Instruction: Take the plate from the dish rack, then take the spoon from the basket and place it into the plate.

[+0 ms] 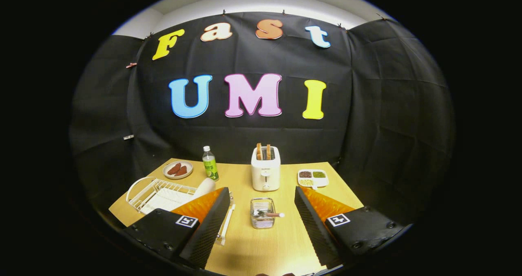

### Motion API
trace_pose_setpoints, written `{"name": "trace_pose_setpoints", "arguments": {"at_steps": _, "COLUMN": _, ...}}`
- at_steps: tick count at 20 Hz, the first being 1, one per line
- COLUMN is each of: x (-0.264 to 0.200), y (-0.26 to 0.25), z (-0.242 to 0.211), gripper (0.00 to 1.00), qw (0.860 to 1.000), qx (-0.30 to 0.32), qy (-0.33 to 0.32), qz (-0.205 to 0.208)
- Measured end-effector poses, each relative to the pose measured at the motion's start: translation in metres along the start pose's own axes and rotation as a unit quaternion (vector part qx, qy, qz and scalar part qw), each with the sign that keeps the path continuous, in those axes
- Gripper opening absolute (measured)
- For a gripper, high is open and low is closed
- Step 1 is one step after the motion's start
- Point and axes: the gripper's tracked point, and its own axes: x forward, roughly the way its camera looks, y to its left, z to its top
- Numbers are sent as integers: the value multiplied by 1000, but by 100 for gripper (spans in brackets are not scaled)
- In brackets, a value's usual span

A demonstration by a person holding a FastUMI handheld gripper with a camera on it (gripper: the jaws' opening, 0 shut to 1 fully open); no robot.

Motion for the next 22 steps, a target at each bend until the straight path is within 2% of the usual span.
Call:
{"name": "trace_pose_setpoints", "arguments": {"at_steps": 7, "x": 60, "y": 71, "z": -7, "gripper": 98, "qw": 995, "qx": 18, "qy": 79, "qz": 65}}
{"name": "trace_pose_setpoints", "arguments": {"at_steps": 13, "x": 107, "y": 114, "z": -42, "gripper": 100, "qw": 985, "qx": -2, "qy": 159, "qz": 73}}
{"name": "trace_pose_setpoints", "arguments": {"at_steps": 19, "x": 141, "y": 122, "z": -92, "gripper": 99, "qw": 965, "qx": 22, "qy": 258, "qz": 48}}
{"name": "trace_pose_setpoints", "arguments": {"at_steps": 21, "x": 147, "y": 125, "z": -108, "gripper": 91, "qw": 957, "qx": 37, "qy": 287, "qz": 40}}
{"name": "trace_pose_setpoints", "arguments": {"at_steps": 22, "x": 149, "y": 125, "z": -115, "gripper": 82, "qw": 953, "qx": 46, "qy": 298, "qz": 38}}
